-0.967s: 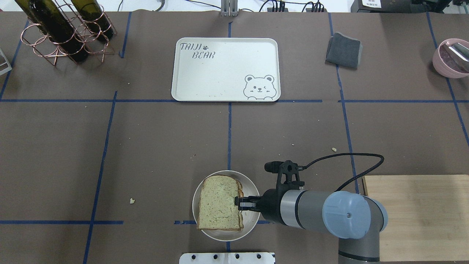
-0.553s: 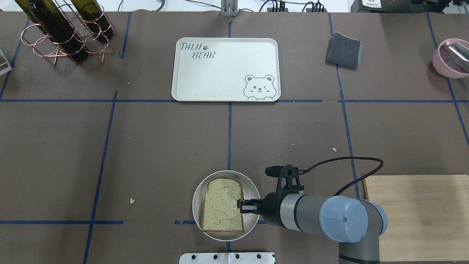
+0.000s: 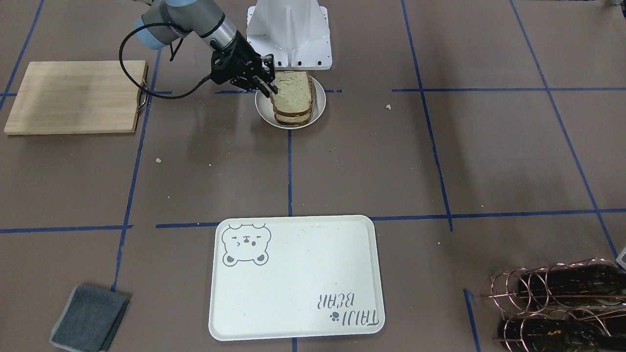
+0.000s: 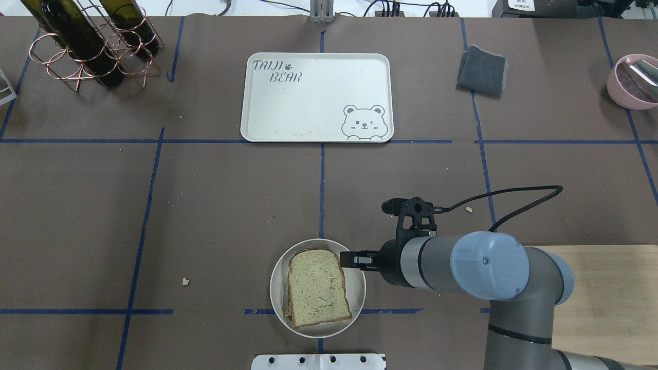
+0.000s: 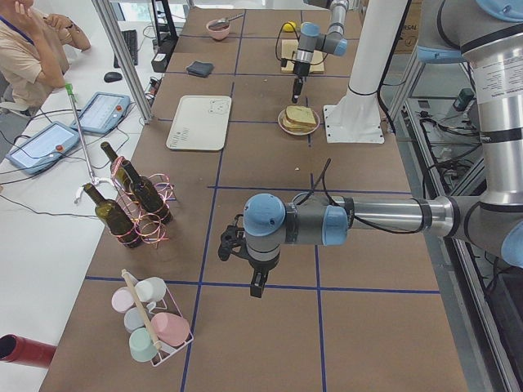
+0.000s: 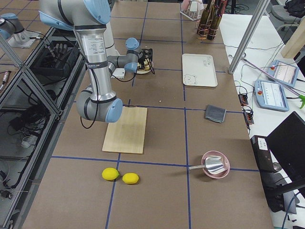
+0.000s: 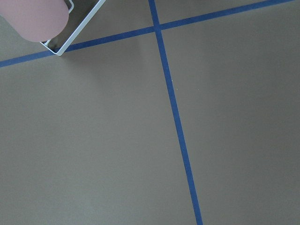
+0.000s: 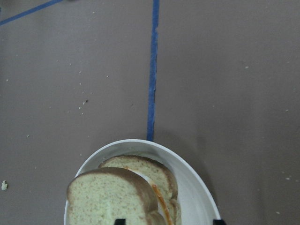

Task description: Make sandwich and place on tray

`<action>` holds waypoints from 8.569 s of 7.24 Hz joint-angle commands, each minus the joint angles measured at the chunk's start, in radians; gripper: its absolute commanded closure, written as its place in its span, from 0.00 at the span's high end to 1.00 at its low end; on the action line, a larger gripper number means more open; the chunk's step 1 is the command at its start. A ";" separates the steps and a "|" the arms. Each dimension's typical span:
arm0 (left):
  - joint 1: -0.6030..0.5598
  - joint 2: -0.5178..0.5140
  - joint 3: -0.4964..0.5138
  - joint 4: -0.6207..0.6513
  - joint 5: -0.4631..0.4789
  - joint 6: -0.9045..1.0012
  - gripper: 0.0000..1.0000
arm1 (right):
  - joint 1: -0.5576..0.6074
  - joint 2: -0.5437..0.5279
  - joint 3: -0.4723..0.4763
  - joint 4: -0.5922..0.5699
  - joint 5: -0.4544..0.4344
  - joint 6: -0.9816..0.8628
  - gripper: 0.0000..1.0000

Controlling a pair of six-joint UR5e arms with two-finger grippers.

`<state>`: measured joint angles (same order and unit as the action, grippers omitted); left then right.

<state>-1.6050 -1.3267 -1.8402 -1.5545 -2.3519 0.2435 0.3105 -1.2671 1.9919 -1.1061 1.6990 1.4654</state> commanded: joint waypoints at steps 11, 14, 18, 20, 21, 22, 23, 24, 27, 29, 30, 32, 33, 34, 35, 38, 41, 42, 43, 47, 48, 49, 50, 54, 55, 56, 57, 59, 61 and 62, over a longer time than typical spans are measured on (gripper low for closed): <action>0.302 -0.189 -0.186 -0.495 -0.173 -0.457 1.00 | 1.158 -0.640 -0.039 -0.365 0.545 -1.560 1.00; 0.767 -0.251 -0.355 -0.500 0.186 -1.193 1.00 | 1.305 -0.692 -0.131 -0.360 0.545 -1.734 1.00; 1.244 -0.502 -0.175 -0.495 0.630 -1.803 0.54 | 1.317 -0.692 -0.143 -0.360 0.545 -1.735 1.00; 1.284 -0.575 -0.056 -0.498 0.669 -1.820 0.42 | 1.320 -0.692 -0.143 -0.360 0.544 -1.735 1.00; 1.293 -0.575 -0.039 -0.498 0.671 -1.820 0.42 | 1.323 -0.692 -0.143 -0.360 0.544 -1.735 1.00; 1.306 -0.577 -0.027 -0.498 0.671 -1.820 0.42 | 1.323 -0.692 -0.143 -0.360 0.544 -1.735 1.00; 1.320 -0.578 -0.025 -0.500 0.671 -1.820 0.42 | 1.328 -0.692 -0.143 -0.362 0.544 -1.737 1.00; 1.339 -0.580 -0.024 -0.500 0.671 -1.820 0.42 | 1.329 -0.692 -0.143 -0.362 0.544 -1.737 1.00; 1.379 -0.597 -0.024 -0.500 0.703 -1.822 0.38 | 1.331 -0.692 -0.151 -0.360 0.544 -1.738 1.00; 1.396 -0.598 -0.013 -0.500 0.714 -1.840 0.28 | 1.331 -0.692 -0.156 -0.360 0.541 -1.737 1.00; 1.404 -0.597 -0.013 -0.500 0.714 -1.840 0.27 | 1.331 -0.692 -0.160 -0.360 0.541 -1.738 1.00; 1.404 -0.598 -0.004 -0.500 0.714 -1.840 0.26 | 1.331 -0.692 -0.160 -0.360 0.541 -1.738 1.00; 1.409 -0.597 -0.004 -0.500 0.714 -1.842 0.12 | 1.331 -0.690 -0.162 -0.360 0.539 -1.737 1.00; 1.407 -0.597 -0.005 -0.500 0.714 -1.840 0.00 | 1.331 -0.690 -0.162 -0.360 0.538 -1.738 1.00; 1.404 -0.598 -0.025 -0.498 0.704 -1.834 0.00 | 1.331 -0.690 -0.162 -0.360 0.536 -1.738 1.00; 1.199 -0.629 -0.025 -0.490 0.552 -1.810 0.00 | 1.331 -0.680 -0.191 -0.357 0.533 -1.738 1.00; 0.917 -0.858 0.222 -0.473 0.410 -1.590 0.00 | 1.355 -0.680 -0.191 -0.357 0.533 -1.740 1.00; 0.865 -0.961 0.368 -0.483 0.408 -1.549 0.00 | 1.365 -0.680 -0.190 -0.357 0.534 -1.742 1.00; 0.820 -1.049 0.495 -0.487 0.407 -1.505 0.00 | 1.371 -0.680 -0.189 -0.357 0.534 -1.746 1.00; 0.839 -1.192 0.840 -0.665 0.471 -1.497 0.00 | 1.374 -0.680 -0.196 -0.357 0.534 -1.748 1.00; 0.850 -1.192 0.840 -0.668 0.480 -1.498 0.00 | 1.374 -0.680 -0.199 -0.357 0.534 -1.748 1.00; 0.852 -1.189 0.840 -0.667 0.480 -1.489 0.51 | 1.374 -0.680 -0.206 -0.357 0.534 -1.746 1.00; 0.850 -1.183 0.832 -0.665 0.480 -1.418 0.86 | 1.374 -0.675 -0.219 -0.357 0.533 -1.746 1.00; 0.814 -0.955 0.434 -0.493 0.409 -1.266 1.00 | 1.374 -0.681 -0.225 -0.357 0.534 -1.746 1.00; 0.801 -0.836 0.213 -0.373 0.392 -1.209 1.00 | 1.374 -0.683 -0.225 -0.357 0.534 -1.746 1.00; 0.786 -0.730 -0.005 -0.208 0.391 -1.108 1.00 | 1.374 -0.686 -0.226 -0.357 0.534 -1.745 1.00; 0.751 -0.600 -0.175 -0.114 0.390 -0.998 1.00 | 1.374 -0.687 -0.228 -0.357 0.534 -1.743 1.00; 0.609 -0.328 -0.313 -0.121 0.297 -0.780 1.00 | 1.374 -0.687 -0.228 -0.357 0.536 -1.742 1.00; 0.390 -0.113 -0.295 -0.116 0.185 -0.317 1.00 | 1.374 -0.690 -0.229 -0.357 0.538 -1.743 1.00; 0.284 -0.045 -0.209 -0.113 0.108 -0.118 1.00 | 1.374 -0.692 -0.229 -0.357 0.538 -1.745 1.00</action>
<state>-1.1844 -1.4834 -2.1169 -1.6722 -2.1592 -0.1598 1.6843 -1.9572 1.7628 -1.4634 2.2359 -0.2774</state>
